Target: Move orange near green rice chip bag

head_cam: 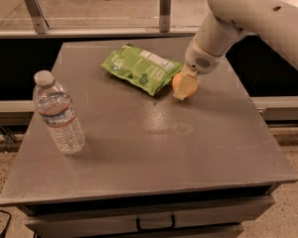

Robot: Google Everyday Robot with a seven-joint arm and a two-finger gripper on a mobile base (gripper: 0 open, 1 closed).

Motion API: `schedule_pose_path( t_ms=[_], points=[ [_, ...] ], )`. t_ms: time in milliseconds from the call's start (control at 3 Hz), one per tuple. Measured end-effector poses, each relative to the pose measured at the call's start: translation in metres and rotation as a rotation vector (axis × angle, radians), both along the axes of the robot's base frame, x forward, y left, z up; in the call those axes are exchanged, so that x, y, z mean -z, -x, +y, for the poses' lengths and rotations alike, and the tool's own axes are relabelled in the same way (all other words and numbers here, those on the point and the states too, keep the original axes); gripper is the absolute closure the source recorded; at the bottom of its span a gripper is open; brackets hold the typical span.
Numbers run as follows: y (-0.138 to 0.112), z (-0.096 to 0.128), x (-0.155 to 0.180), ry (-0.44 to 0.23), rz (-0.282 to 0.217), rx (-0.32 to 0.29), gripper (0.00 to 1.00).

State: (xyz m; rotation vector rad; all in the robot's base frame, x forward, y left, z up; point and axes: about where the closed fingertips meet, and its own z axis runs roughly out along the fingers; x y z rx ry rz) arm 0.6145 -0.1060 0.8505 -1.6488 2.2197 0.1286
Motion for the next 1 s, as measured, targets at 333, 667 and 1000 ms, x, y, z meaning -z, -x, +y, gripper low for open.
schedule_pose_path(
  t_ms=[333, 667, 1000],
  points=[
    [-0.0085, 0.0012, 0.0052, -0.004, 0.005, 0.016, 0.30],
    [-0.0130, 0.0016, 0.0074, -0.008, 0.007, 0.023, 0.05],
    [-0.0134, 0.0021, 0.0084, -0.008, 0.009, 0.023, 0.00]
  ],
)
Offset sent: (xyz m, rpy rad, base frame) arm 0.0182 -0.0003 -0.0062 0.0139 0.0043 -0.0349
